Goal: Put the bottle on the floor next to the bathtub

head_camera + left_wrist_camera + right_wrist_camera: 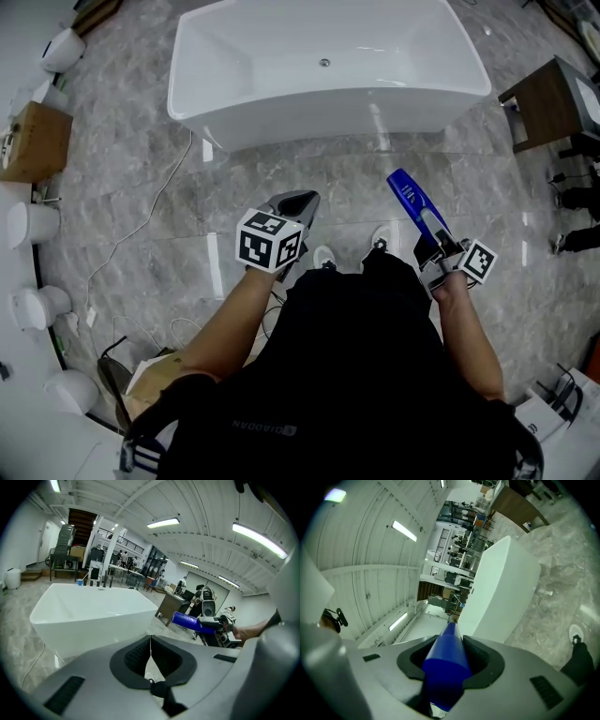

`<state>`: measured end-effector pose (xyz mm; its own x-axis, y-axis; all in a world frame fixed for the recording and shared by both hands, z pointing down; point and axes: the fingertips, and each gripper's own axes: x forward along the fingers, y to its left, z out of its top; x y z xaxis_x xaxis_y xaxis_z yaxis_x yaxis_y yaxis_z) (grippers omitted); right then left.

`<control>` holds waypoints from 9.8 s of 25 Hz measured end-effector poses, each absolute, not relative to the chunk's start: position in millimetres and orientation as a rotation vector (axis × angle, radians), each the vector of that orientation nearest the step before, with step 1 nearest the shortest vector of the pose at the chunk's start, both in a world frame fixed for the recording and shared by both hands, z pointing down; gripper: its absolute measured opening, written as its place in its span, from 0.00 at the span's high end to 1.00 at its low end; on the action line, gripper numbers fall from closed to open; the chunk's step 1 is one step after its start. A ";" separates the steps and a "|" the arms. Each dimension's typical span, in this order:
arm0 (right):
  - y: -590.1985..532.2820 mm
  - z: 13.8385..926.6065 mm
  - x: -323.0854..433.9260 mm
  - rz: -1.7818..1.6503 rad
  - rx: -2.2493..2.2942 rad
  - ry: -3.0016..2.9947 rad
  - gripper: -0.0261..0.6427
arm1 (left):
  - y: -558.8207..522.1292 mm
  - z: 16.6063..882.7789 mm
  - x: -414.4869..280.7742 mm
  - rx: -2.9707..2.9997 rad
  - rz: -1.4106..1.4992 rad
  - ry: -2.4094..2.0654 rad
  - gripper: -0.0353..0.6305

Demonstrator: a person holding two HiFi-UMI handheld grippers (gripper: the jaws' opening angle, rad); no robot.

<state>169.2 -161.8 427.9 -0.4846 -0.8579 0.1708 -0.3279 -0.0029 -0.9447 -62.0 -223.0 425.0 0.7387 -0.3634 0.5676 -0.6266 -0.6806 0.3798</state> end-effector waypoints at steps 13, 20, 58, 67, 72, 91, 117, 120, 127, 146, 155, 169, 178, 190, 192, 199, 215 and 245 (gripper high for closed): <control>-240.5 499.2 206.1 -1.716 -1.395 1.947 0.71 | -263.7 474.2 -51.3 2.266 0.670 -0.868 0.92; -277.4 617.8 224.7 -2.065 -1.467 1.876 0.71 | -263.4 574.9 -35.6 2.069 0.861 -0.843 0.92; -418.8 1157.6 143.3 -0.923 -0.983 4.402 0.70 | -260.9 985.4 -19.7 1.737 1.076 -0.771 0.92; -427.0 1210.7 132.8 -0.671 -0.883 4.516 0.70 | -233.5 1013.2 -23.1 1.686 1.078 -0.755 0.92; -426.5 1216.8 129.3 -0.659 -0.873 4.516 0.70 | -236.3 1013.7 -24.0 1.697 1.085 -0.748 0.92; -422.8 1185.9 123.7 -0.317 -0.884 4.529 0.67 | -246.3 1005.6 -28.6 1.705 1.079 -0.757 0.92; -389.2 752.2 112.1 -0.527 -0.960 4.172 0.89 | -317.5 709.9 -27.6 1.862 0.926 -0.844 0.92; -365.2 698.1 105.3 -0.797 -0.999 3.988 0.90 | -321.4 670.1 -14.2 1.878 0.844 -0.823 0.92; -330.4 577.8 91.2 -0.990 -1.145 3.599 0.90 | -317.3 573.6 -11.6 2.039 0.826 -0.777 0.92; -265.5 397.0 140.5 -1.135 -1.477 2.672 0.90 | -261.1 416.7 -13.8 2.323 0.641 -0.802 0.92; -231.3 383.9 129.4 -1.070 -1.505 2.676 0.90 | -242.1 377.7 -24.7 2.413 0.583 -0.821 0.92; -203.8 381.7 117.7 -0.998 -1.504 2.729 0.90 | -221.0 370.2 -25.6 2.450 0.572 -0.812 0.92; -194.7 372.4 107.4 -0.954 -1.507 2.735 0.90 | -208.8 361.5 -34.3 2.478 0.540 -0.816 0.92; -164.0 369.5 91.7 -0.961 -1.581 2.634 0.90 | -181.6 369.8 -55.7 2.489 0.555 -0.743 0.92; -161.2 369.6 94.4 -0.966 -1.583 2.636 0.90 | -179.7 367.8 -53.9 2.491 0.538 -0.749 0.92; -163.5 353.4 98.5 -0.900 -1.551 2.694 0.90 | -171.8 362.0 -48.0 2.491 0.505 -0.780 0.92; -91.6 333.5 141.0 -0.808 -1.468 2.771 0.90 | -105.2 345.2 1.8 2.497 0.438 -0.859 0.92; 29.1 348.3 206.1 -0.816 -1.414 2.791 0.90 | 10.4 351.0 53.9 2.468 0.496 -0.971 0.92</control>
<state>206.1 29.1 348.3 -0.6143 -0.7300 0.2996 -0.7764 0.4914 -0.3946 53.9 10.4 351.0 0.6894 -0.5474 0.4745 -0.7053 -0.6568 0.2670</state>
